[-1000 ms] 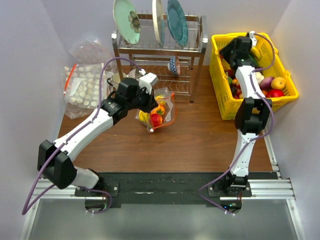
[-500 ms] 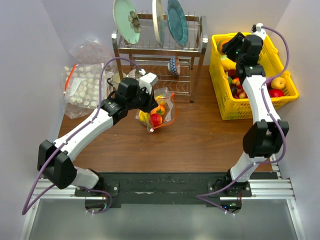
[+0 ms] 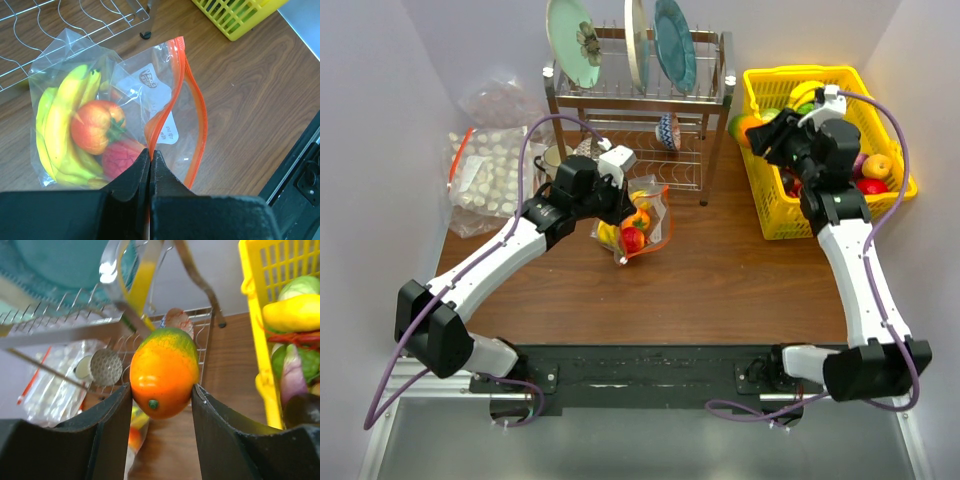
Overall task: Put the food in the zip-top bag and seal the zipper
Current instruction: Place the fake fruit in the zipper food storage bag.
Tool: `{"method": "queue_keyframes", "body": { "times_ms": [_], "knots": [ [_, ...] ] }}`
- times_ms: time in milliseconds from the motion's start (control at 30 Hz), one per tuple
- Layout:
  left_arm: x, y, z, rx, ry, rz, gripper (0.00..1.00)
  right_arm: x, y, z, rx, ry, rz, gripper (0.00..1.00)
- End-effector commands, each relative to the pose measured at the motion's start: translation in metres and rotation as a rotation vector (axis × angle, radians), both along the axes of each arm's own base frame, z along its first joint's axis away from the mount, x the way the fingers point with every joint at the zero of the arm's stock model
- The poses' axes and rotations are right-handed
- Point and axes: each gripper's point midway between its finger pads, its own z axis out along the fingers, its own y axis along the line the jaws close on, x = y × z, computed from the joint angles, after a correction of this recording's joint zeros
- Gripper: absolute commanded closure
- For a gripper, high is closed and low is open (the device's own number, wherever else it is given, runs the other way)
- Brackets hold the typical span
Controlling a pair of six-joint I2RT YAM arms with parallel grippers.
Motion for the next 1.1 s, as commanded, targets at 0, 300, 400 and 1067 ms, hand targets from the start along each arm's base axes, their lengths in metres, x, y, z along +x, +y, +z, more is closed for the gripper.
{"method": "queue_keyframes", "body": {
  "times_ms": [0, 300, 400, 1067],
  "knots": [
    [0.001, -0.003, 0.016, -0.029, -0.055, -0.011, 1.0, -0.041, 0.031, -0.019, -0.015, 0.039, 0.186, 0.57],
    [0.006, -0.002, 0.017, -0.026, -0.058, 0.004, 1.0, -0.11, 0.081, -0.06, 0.111, 0.127, 0.417, 0.58],
    [0.007, -0.003, 0.018, -0.027, -0.058, 0.008, 1.0, -0.131, 0.106, -0.07, 0.161, 0.141, 0.519, 0.59],
    [0.002, -0.01, 0.046, -0.079, -0.06, -0.019, 1.0, -0.101, 0.198, -0.098, -0.001, 0.037, 0.56, 0.64]
  ]
}}
